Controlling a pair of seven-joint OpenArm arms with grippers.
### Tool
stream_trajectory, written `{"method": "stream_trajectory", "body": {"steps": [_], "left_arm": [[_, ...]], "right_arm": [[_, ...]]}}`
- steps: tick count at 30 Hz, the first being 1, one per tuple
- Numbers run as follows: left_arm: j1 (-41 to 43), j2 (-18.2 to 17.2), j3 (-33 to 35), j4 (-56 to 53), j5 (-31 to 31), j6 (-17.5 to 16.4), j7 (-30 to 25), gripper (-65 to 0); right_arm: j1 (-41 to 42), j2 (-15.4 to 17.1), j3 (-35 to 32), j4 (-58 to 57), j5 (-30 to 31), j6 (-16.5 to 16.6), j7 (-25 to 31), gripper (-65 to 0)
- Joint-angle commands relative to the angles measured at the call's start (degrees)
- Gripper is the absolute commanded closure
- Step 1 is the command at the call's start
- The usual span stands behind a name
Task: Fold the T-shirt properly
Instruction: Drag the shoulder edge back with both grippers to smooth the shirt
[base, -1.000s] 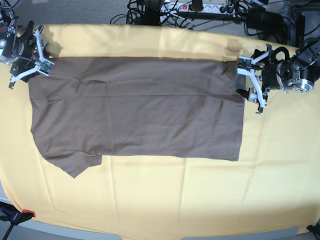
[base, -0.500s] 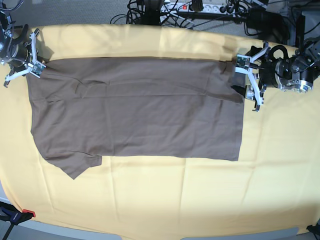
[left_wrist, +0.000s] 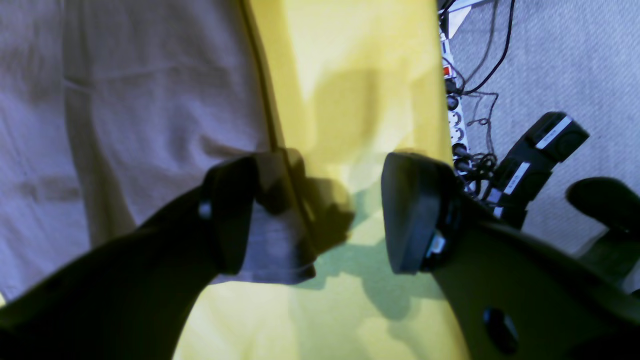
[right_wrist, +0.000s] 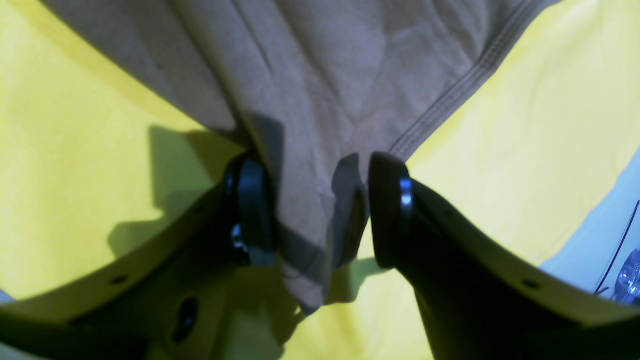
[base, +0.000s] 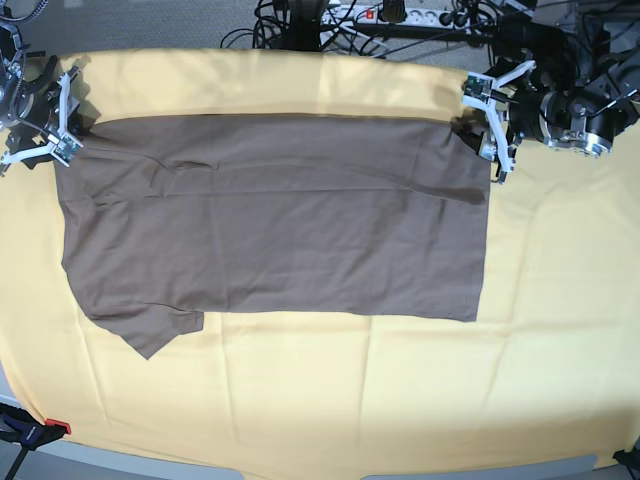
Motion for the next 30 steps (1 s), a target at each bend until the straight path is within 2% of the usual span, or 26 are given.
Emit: {"method": "stream_trajectory", "body": {"steps": [1, 4, 8, 9, 10, 13, 14, 20, 23, 25, 28, 30], "left_arm": [[-0.1, -0.5, -0.3, 0.3, 1.4, 1.8, 0.8, -40.9], [-0.2, 0.9, -0.3, 0.3, 1.7, 4.5, 1.9, -40.9], [-0.2, 2.5, -0.3, 0.3, 1.7, 4.7, 3.7, -38.8], [-0.2, 2.8, -0.3, 0.3, 1.7, 4.7, 4.5, -34.8], [-0.2, 2.8, -0.3, 0.3, 1.7, 4.8, 5.2, -27.7], [-0.4, 2.6, -0.3, 0.3, 1.7, 6.4, 6.4, -0.3], [-0.4, 2.3, -0.3, 0.3, 1.7, 7.6, 6.5, 0.0], [-3.0, 0.7, -0.3, 0.4, 1.6, 6.4, 6.3, 0.0], [-5.3, 0.6, -0.3, 0.4, -0.4, 6.1, 6.4, -1.5], [-6.6, 0.6, -0.3, 0.4, -1.7, 5.7, 6.4, -13.7], [-8.2, 0.5, -0.3, 0.4, -4.2, 2.5, 6.4, -32.4], [-8.3, 0.3, -0.3, 0.4, -4.4, 1.1, 6.4, -35.2]], "right_arm": [[0.0, 1.0, 0.3, 0.1, -0.7, -0.4, -0.7, -31.4], [0.0, 1.0, 0.3, 0.1, -0.7, -0.4, -0.7, -31.3], [0.0, 1.0, 0.3, 0.1, -0.7, -0.4, -1.6, -31.3], [0.0, 1.0, 0.3, 0.1, -0.7, -0.4, -1.6, -31.3], [0.0, 1.0, 0.3, 0.1, -0.7, -0.4, -1.6, -31.3], [0.0, 1.0, 0.3, 0.1, -0.7, -0.4, -1.6, -31.3], [0.0, 1.0, 0.3, 0.1, -0.7, -0.4, -1.5, -31.3], [0.1, 1.0, 0.3, 0.1, -0.7, -0.4, -1.6, -31.3], [0.1, 1.0, 0.3, 0.1, -0.7, -0.4, -1.6, -31.3], [0.1, 1.0, 0.3, 0.1, -0.7, -0.4, -2.2, -31.3], [0.1, 1.0, 0.3, 0.1, -0.7, -0.4, -2.6, -31.3], [0.1, 1.0, 0.3, 0.1, -0.7, -0.4, -3.0, -31.3]]}}
